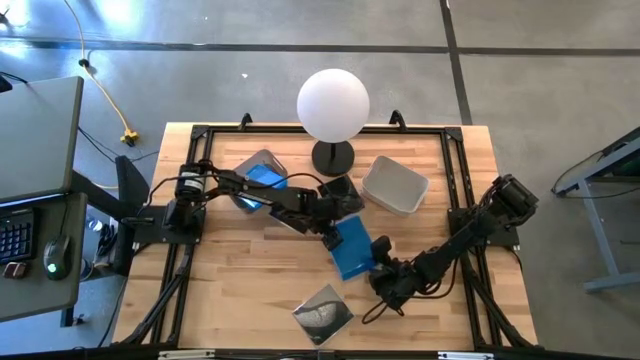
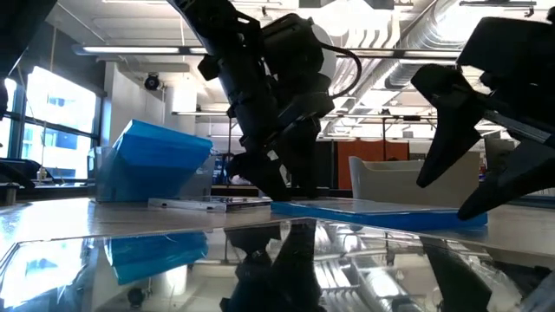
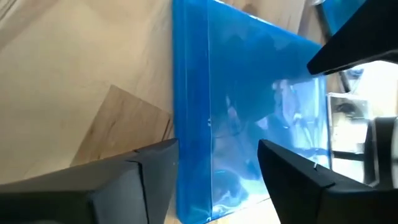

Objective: Pick & place jewel cases by type
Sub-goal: Put the blue CD case into the black bin

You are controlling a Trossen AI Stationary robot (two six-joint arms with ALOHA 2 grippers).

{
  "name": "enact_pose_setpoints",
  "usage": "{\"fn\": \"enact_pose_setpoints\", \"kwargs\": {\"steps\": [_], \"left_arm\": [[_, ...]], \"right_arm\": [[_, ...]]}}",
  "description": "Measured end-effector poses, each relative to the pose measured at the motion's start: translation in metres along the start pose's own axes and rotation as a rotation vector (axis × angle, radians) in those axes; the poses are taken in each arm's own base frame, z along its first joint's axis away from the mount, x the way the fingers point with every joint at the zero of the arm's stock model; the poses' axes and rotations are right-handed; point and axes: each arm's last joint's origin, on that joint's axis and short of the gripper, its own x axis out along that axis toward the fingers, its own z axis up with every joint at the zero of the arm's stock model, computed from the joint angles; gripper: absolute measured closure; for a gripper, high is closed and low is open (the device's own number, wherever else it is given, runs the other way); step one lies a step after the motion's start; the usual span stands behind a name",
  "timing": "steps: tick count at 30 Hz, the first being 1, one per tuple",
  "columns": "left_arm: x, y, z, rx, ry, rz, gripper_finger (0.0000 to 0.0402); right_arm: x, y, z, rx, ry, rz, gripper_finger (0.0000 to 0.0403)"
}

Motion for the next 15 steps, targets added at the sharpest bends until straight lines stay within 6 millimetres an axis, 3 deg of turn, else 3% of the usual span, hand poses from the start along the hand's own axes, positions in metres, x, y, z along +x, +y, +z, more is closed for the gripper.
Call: {"fn": "enact_pose_setpoints", "kwargs": {"steps": [8, 15], "left_arm": [[0.007, 0.002, -0.001, -0.038, 0.016, 0.002, 0.0160], [0.008, 0.002, -0.002, -0.066, 0.028, -0.017, 0.0160]], "right_arm": [[-0.013, 0.017, 0.002, 0.024, -0.052, 0.015, 0.0182], [-0.003, 0.020, -0.002, -0.006, -0.011, 0.005, 0.0182]]}}
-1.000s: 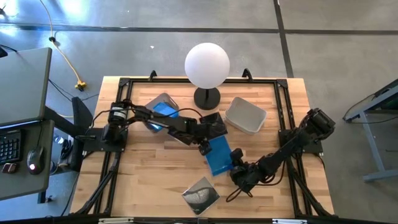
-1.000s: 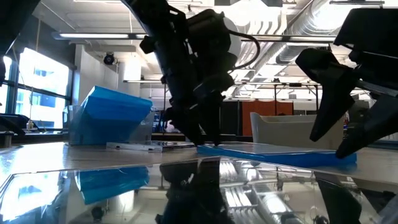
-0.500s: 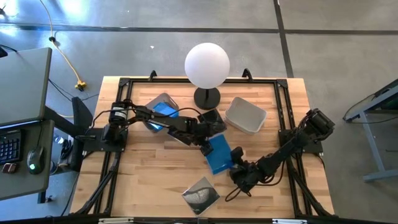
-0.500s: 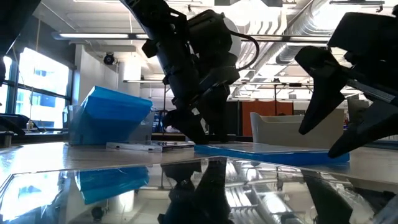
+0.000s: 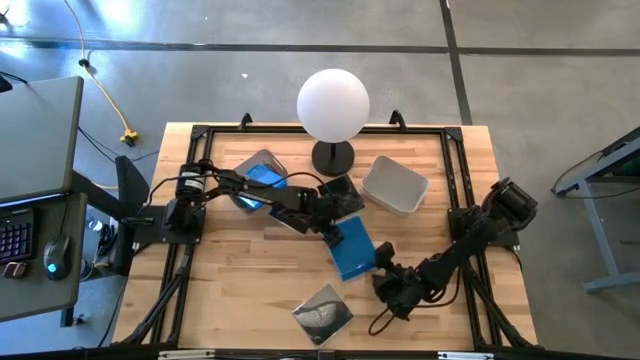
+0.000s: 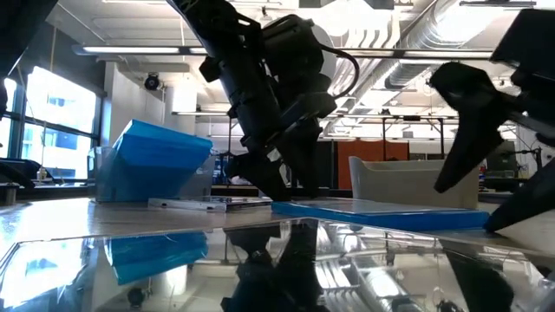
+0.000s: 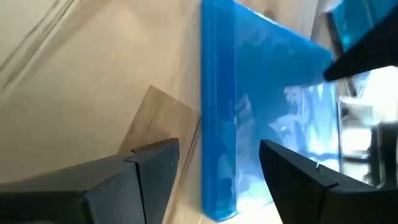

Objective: Pick & place jewel cases by type
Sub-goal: Put the blue CD case into the black bin

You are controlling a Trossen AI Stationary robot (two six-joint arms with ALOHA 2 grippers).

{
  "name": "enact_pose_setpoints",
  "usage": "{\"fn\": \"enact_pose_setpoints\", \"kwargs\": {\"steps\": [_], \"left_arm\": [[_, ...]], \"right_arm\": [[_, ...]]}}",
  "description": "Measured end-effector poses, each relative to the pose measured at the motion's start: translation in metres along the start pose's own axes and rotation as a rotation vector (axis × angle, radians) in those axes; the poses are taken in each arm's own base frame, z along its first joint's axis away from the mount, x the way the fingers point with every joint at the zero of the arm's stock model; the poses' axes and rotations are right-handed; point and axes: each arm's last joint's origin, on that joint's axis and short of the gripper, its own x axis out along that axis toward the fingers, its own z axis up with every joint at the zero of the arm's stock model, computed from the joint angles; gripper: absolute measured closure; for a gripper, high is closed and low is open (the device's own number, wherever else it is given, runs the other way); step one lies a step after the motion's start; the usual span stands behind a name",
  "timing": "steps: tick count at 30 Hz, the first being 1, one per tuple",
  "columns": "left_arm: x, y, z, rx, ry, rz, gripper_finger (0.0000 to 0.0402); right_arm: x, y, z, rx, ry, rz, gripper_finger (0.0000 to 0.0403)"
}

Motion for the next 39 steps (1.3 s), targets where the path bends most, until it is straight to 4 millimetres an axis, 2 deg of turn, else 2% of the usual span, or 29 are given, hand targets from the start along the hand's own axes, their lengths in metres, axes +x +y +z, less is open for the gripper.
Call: {"fn": "enact_pose_setpoints", "kwargs": {"steps": [6, 15, 19, 26, 29, 39], "left_arm": [[0.001, -0.003, -0.001, -0.017, 0.043, -0.062, 0.0160], [0.001, -0.009, -0.003, -0.037, 0.122, -0.199, 0.0160], [0.003, -0.015, -0.005, -0.031, 0.170, -0.291, 0.0160], [0.004, -0.015, -0.004, -0.025, 0.172, -0.312, 0.0160], [0.003, -0.015, -0.003, -0.020, 0.169, -0.320, 0.0160], [0.002, -0.015, -0.001, 0.020, 0.154, -0.329, 0.0160]], "right_arm": [[0.016, 0.009, -0.006, -0.152, 0.047, -0.124, 0.0183], [0.016, 0.010, -0.007, -0.157, 0.048, -0.152, 0.0183], [0.017, 0.008, -0.008, -0.173, 0.048, -0.247, 0.0183], [0.011, 0.011, -0.009, -0.219, 0.025, -0.424, 0.0188], [0.005, 0.017, -0.009, -0.272, 0.013, -0.439, 0.0209], [-0.006, 0.032, -0.009, -0.359, -0.034, -0.411, 0.0322]]}}
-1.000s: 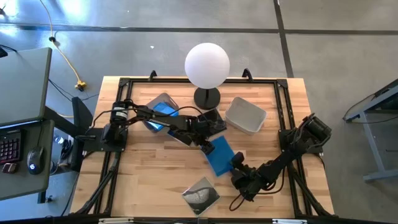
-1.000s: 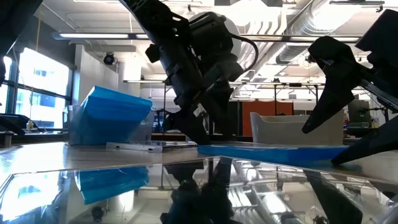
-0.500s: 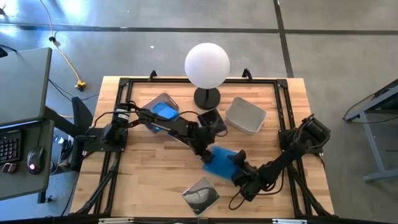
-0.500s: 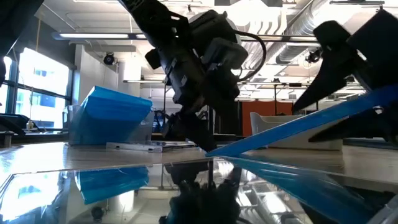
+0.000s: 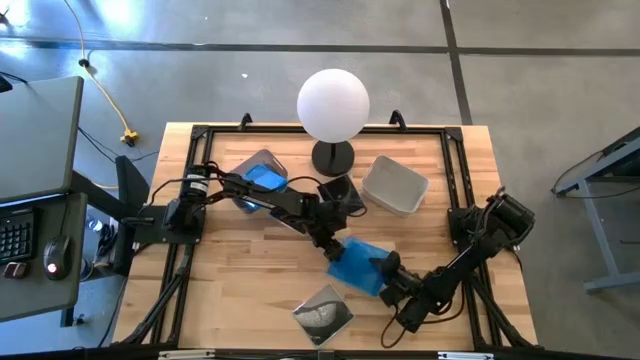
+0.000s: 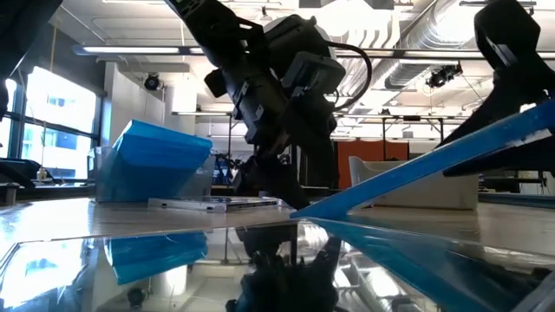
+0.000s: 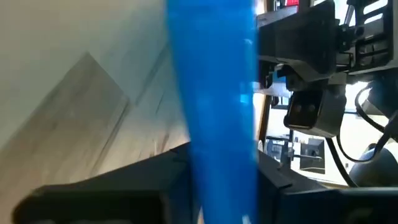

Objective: Pick & place jewel cases by type
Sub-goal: Put the blue CD case into the black bin

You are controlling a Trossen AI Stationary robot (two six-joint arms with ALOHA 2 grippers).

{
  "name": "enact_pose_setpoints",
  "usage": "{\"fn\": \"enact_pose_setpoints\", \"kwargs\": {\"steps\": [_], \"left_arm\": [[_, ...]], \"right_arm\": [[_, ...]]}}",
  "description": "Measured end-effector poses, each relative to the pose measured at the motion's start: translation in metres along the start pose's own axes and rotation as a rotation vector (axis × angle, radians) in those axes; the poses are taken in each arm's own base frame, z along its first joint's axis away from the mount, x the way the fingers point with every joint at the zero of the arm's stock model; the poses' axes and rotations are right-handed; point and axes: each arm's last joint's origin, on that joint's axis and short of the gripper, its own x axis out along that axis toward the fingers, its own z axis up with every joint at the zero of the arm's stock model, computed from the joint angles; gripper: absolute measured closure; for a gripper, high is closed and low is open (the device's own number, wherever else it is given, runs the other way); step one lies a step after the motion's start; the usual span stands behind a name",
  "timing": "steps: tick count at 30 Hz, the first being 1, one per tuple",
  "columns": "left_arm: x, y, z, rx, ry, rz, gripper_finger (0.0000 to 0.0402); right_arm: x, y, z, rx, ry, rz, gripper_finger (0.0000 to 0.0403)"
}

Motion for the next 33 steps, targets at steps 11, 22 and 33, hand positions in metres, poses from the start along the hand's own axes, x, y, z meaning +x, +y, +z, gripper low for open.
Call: {"fn": "enact_pose_setpoints", "kwargs": {"steps": [11, 22, 33], "left_arm": [[-0.034, -0.006, 0.026, 0.044, 0.078, -0.236, 0.0160], [-0.160, -0.072, 0.026, 0.249, -0.137, -0.381, 0.0160], [-0.295, -0.127, -0.044, 0.459, -0.344, -0.572, 0.0160]], "right_arm": [[-0.001, -0.002, 0.008, 0.057, -0.046, -0.006, 0.0383], [0.008, -0.016, 0.021, -0.054, -0.041, -0.145, 0.0377], [0.103, -0.101, 0.019, -0.080, -0.120, -0.204, 0.0374]]}}
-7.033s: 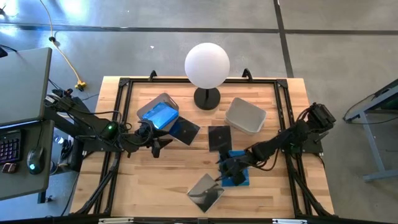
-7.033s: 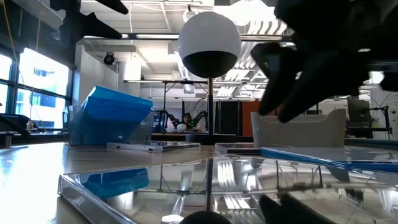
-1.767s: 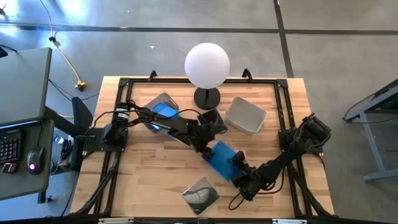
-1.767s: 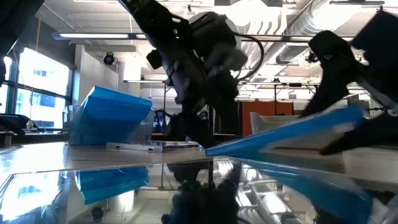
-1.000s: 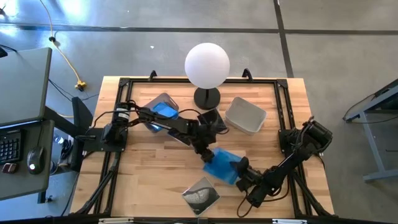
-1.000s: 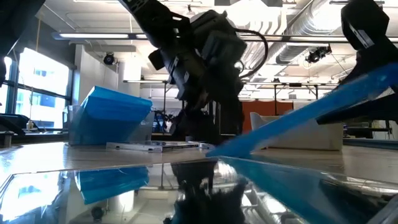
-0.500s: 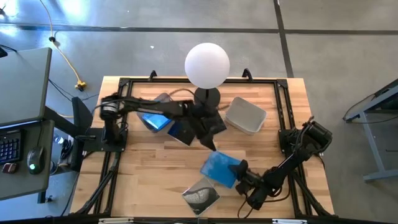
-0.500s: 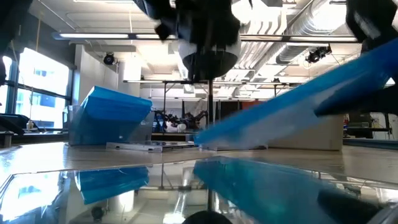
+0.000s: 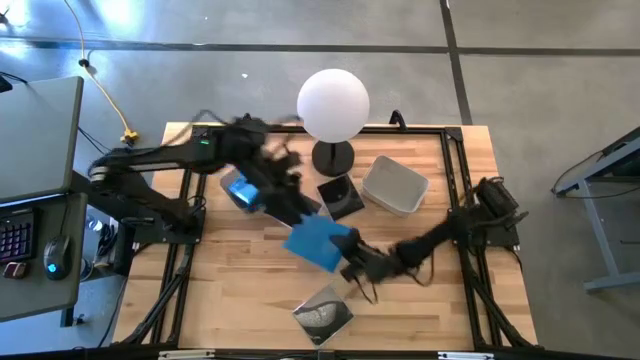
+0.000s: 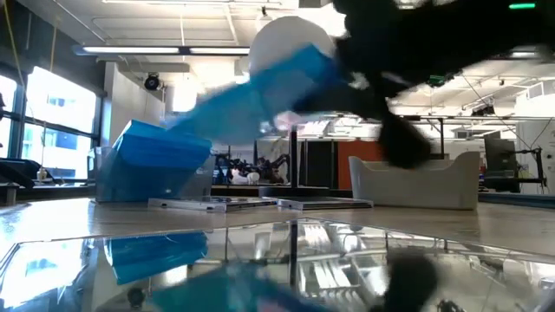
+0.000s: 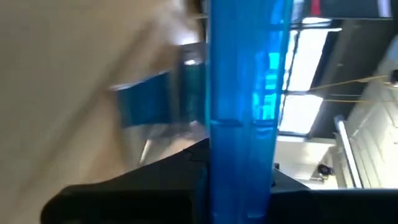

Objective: Pick & place jewel cases by type
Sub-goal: Put the blue CD case into the black bin

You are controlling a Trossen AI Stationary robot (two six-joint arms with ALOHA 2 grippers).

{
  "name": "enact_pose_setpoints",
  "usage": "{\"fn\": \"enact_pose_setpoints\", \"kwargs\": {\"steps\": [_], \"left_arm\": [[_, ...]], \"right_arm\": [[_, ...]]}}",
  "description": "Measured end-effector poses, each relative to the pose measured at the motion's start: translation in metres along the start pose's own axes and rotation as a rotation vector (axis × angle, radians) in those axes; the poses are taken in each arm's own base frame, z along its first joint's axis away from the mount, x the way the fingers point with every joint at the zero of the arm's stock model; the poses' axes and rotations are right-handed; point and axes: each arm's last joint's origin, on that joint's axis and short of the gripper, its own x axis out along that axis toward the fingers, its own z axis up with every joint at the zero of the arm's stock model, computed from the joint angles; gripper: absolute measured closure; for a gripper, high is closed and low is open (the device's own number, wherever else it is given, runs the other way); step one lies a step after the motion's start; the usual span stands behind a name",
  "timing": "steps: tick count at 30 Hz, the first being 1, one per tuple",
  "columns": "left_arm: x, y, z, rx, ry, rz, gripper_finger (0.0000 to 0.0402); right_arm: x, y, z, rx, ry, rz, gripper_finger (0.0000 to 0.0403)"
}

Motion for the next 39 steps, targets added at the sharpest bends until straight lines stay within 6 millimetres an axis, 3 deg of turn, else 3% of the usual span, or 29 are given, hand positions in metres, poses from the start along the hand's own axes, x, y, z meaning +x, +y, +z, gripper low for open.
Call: {"fn": "enact_pose_setpoints", "kwargs": {"steps": [8, 12, 16, 21, 27, 39], "left_arm": [[-0.059, -0.065, -0.011, 0.152, -0.172, -0.043, 0.0160], [-0.078, -0.084, -0.019, 0.193, -0.232, -0.049, 0.0160], [-0.091, -0.094, -0.026, 0.222, -0.245, -0.051, 0.0160], [-0.095, -0.091, -0.034, 0.210, -0.222, 0.033, 0.0160], [-0.091, -0.077, -0.041, 0.139, -0.170, 0.165, 0.0160], [-0.086, -0.066, -0.044, 0.103, -0.121, 0.241, 0.0160]], "right_arm": [[0.076, -0.068, -0.040, 0.043, -0.048, -0.146, 0.0375], [0.110, -0.100, -0.047, 0.109, -0.127, 0.002, 0.0363], [0.137, -0.118, -0.049, 0.100, -0.043, 0.129, 0.0378], [0.164, -0.125, -0.049, 0.089, -0.034, 0.256, 0.0380], [0.195, -0.116, -0.054, -0.004, 0.072, 0.261, 0.0337], [0.202, -0.115, -0.054, 0.038, -0.020, 0.267, 0.0297]]}}
